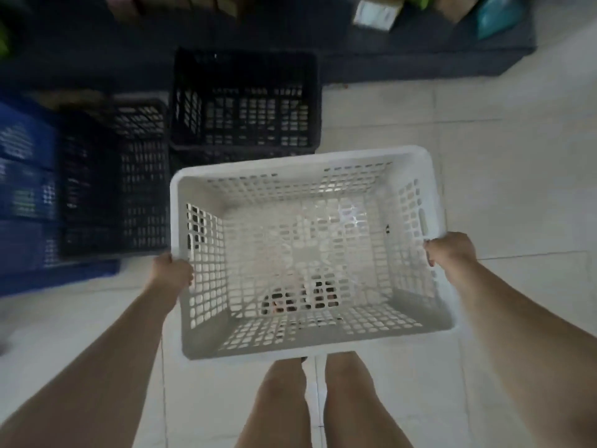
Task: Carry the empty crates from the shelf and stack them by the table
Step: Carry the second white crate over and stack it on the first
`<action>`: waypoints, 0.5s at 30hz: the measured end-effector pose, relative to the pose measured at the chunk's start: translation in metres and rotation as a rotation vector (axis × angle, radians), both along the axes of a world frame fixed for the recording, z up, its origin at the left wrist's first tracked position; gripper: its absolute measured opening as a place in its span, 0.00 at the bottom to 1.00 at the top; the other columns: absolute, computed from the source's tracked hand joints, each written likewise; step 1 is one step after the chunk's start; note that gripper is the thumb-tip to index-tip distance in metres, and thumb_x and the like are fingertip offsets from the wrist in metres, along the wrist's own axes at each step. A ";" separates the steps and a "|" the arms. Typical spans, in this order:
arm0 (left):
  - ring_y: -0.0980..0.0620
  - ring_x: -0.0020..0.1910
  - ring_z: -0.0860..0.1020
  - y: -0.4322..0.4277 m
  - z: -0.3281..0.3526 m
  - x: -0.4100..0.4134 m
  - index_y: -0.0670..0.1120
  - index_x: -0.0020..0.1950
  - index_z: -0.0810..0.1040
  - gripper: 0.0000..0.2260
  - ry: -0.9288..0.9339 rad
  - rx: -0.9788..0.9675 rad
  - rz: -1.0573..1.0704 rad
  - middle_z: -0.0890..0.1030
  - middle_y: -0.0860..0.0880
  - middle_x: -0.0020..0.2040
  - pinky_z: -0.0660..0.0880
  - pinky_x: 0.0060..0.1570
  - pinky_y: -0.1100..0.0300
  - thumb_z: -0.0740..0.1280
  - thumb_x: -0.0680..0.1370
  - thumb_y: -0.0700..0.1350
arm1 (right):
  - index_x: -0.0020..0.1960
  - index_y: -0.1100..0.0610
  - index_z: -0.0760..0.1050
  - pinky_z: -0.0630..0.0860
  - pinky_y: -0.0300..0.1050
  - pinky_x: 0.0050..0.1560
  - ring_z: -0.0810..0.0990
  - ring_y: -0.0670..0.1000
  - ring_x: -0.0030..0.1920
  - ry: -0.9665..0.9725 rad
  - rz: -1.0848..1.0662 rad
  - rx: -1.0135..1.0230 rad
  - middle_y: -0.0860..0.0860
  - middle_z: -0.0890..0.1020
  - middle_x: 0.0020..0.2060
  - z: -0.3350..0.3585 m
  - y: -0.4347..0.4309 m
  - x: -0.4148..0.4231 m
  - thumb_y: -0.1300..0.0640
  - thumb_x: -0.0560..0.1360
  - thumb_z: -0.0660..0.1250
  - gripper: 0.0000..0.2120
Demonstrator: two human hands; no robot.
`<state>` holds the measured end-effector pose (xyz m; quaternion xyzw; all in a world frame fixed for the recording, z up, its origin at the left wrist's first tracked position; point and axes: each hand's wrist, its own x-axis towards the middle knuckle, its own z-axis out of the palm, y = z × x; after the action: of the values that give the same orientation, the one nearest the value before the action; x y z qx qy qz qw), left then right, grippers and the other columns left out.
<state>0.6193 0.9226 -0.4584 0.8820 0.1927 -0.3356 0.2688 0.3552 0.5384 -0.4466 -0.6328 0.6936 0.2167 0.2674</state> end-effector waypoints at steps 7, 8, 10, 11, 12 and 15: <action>0.47 0.22 0.69 -0.166 0.149 -0.003 0.38 0.35 0.74 0.04 -0.164 -0.241 -0.217 0.72 0.43 0.25 0.69 0.20 0.64 0.64 0.70 0.34 | 0.25 0.64 0.72 0.70 0.39 0.29 0.75 0.56 0.27 -0.166 -0.232 -0.120 0.57 0.75 0.26 0.174 -0.074 -0.099 0.68 0.67 0.67 0.13; 0.47 0.21 0.69 -0.195 0.163 -0.005 0.37 0.36 0.74 0.02 -0.183 -0.270 -0.263 0.71 0.42 0.25 0.69 0.19 0.64 0.64 0.69 0.33 | 0.23 0.64 0.71 0.71 0.41 0.29 0.76 0.57 0.29 -0.203 -0.264 -0.127 0.58 0.75 0.27 0.189 -0.087 -0.115 0.69 0.66 0.67 0.14; 0.47 0.21 0.70 -0.253 0.188 -0.016 0.36 0.37 0.74 0.02 -0.227 -0.292 -0.368 0.72 0.42 0.25 0.69 0.16 0.65 0.64 0.69 0.33 | 0.19 0.64 0.69 0.71 0.42 0.30 0.77 0.59 0.33 -0.257 -0.327 -0.141 0.58 0.76 0.29 0.214 -0.114 -0.151 0.70 0.65 0.67 0.17; 0.47 0.22 0.70 -0.283 0.199 -0.024 0.36 0.37 0.74 0.01 -0.248 -0.298 -0.413 0.72 0.42 0.26 0.70 0.18 0.64 0.64 0.69 0.33 | 0.19 0.64 0.69 0.71 0.43 0.32 0.77 0.59 0.35 -0.282 -0.358 -0.153 0.58 0.75 0.29 0.224 -0.128 -0.170 0.71 0.65 0.67 0.17; 0.46 0.22 0.71 -0.313 0.209 -0.033 0.36 0.38 0.74 0.01 -0.259 -0.309 -0.452 0.73 0.41 0.27 0.72 0.22 0.61 0.63 0.69 0.33 | 0.20 0.64 0.69 0.71 0.43 0.33 0.77 0.58 0.36 -0.316 -0.387 -0.169 0.58 0.74 0.29 0.230 -0.144 -0.189 0.71 0.65 0.67 0.16; 0.46 0.25 0.73 -0.401 0.233 -0.069 0.37 0.40 0.73 0.02 -0.279 -0.319 -0.560 0.75 0.41 0.30 0.72 0.26 0.59 0.63 0.69 0.33 | 0.23 0.63 0.69 0.68 0.41 0.30 0.73 0.56 0.31 -0.415 -0.450 -0.250 0.57 0.73 0.26 0.244 -0.201 -0.243 0.69 0.68 0.64 0.16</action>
<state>0.5501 0.5217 -0.2259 0.8849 -0.1500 -0.2984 0.3247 0.1124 0.3375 -0.2022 -0.5225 0.7679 -0.0682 0.3643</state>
